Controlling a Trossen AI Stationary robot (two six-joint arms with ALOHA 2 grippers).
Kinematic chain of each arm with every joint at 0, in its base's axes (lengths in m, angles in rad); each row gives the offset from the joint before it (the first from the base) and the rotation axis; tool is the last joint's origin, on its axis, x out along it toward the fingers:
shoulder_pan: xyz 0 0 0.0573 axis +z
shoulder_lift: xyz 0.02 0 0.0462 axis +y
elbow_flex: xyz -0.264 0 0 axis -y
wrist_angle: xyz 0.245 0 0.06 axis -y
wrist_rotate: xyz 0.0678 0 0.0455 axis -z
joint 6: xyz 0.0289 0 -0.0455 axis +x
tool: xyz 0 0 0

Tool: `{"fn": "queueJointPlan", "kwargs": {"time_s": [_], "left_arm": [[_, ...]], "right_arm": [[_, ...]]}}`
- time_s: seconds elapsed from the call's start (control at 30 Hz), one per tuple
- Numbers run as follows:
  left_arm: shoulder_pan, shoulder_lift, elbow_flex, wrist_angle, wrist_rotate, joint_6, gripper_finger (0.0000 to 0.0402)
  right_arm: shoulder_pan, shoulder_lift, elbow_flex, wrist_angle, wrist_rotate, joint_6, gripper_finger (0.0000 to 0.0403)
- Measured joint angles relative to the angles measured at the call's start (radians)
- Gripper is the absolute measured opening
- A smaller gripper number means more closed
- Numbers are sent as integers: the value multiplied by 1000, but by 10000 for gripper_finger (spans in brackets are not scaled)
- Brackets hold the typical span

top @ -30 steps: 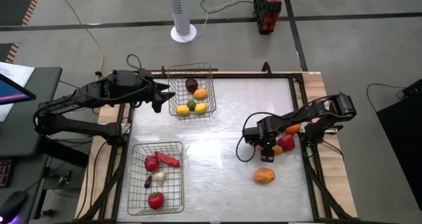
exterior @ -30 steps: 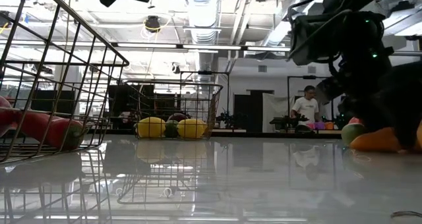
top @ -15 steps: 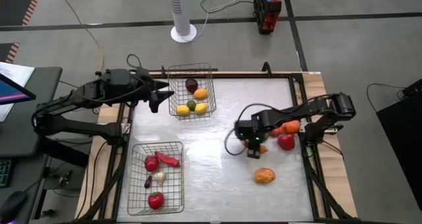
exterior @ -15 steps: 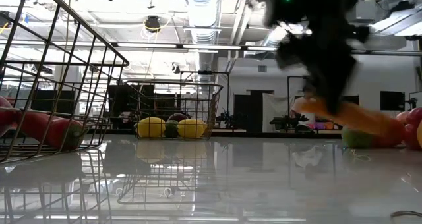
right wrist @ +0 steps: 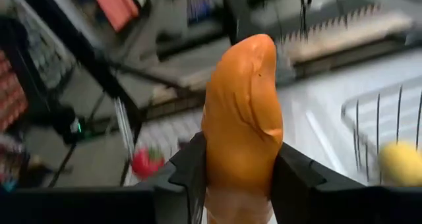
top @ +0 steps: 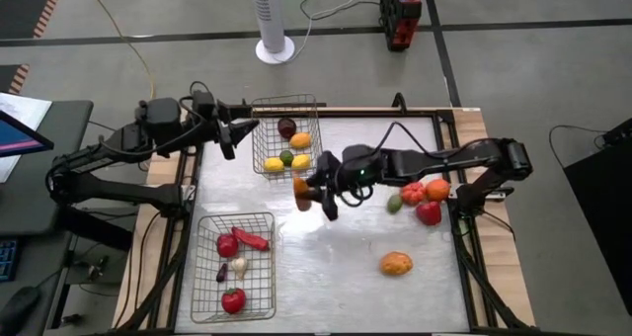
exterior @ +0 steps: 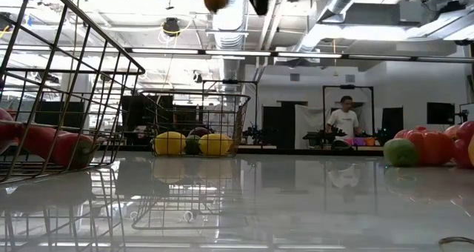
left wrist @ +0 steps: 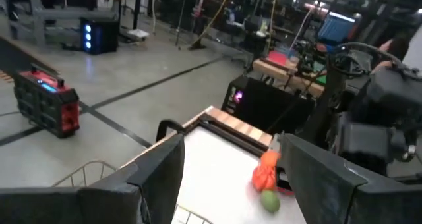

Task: Sort produce into baskets
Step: Put the yellow pepper into the bottom wire basket

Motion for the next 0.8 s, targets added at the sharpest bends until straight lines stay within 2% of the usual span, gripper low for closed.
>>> {"fn": "queueJointPlan", "kwargs": {"time_s": [0.13, 0.23, 0.43, 0.57, 0.7, 0.8], "left_arm": [[0, 0, 0, 59, -25, -19, 238], [0, 0, 0, 135, -33, -60, 238], [-2, 0, 0, 228, -35, -104, 238], [-1, 0, 0, 267, -37, -215, 238], [-10, 0, 0, 279, -37, -276, 238], [-29, 1, 0, 279, -40, -279, 238]], "right_arm": [[-16, 39, 66, 65, 22, -7, 158], [-17, 130, 165, 83, 18, -32, 165], [-1, 341, 415, 73, -215, -37, 170], [7, 467, 547, 58, -362, -36, 175], [1, 551, 647, -34, -483, -31, 202], [-10, 575, 694, -153, -524, -74, 232]]}}
